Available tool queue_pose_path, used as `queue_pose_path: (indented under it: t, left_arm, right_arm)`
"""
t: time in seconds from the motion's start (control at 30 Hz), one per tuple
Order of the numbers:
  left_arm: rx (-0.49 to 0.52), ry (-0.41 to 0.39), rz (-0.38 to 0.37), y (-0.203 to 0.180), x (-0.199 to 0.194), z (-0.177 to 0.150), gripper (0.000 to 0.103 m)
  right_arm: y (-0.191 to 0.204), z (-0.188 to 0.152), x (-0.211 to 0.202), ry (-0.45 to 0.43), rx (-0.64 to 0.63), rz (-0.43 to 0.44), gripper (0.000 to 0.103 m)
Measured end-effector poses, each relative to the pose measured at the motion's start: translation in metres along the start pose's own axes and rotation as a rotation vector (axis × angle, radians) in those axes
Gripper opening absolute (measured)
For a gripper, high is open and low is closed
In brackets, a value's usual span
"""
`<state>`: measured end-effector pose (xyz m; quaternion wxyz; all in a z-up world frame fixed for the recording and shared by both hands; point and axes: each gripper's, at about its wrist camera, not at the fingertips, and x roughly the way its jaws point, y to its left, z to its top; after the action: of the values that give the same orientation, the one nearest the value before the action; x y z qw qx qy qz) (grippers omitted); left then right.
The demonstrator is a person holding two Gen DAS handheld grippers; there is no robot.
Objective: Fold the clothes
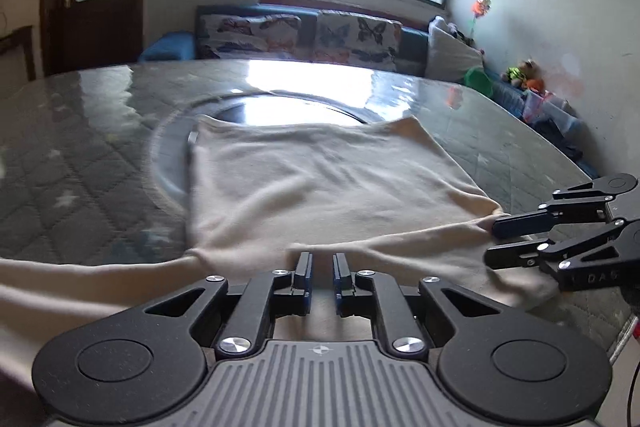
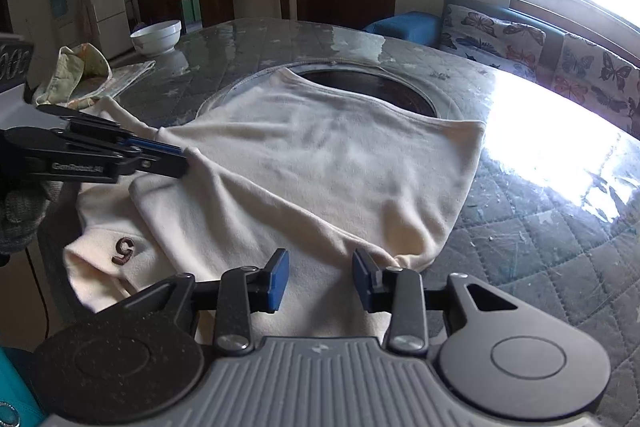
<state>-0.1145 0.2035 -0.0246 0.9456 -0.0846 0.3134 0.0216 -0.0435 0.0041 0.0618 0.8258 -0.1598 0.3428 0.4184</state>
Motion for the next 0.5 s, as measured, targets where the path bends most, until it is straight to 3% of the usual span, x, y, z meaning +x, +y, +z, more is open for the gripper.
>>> queue_pose_path:
  t: [0.17,0.23,0.5]
  left_arm:
    - [-0.107,-0.04,0.133,0.037,-0.028,-0.008,0.02]
    - [-0.152,-0.057,0.21,0.052,-0.039,-0.012,0.036]
    - [-0.309,-0.117,0.519,0.113,-0.071,-0.026,0.052]
  right_arm:
    - [0.005,0.005,-0.003,-0.017,-0.013,0.008,0.046]
    - [0.009,0.007,-0.003,-0.022,-0.021,0.012,0.051]
    - [0.025,0.014,-0.006,-0.033,-0.057,0.046,0.062]
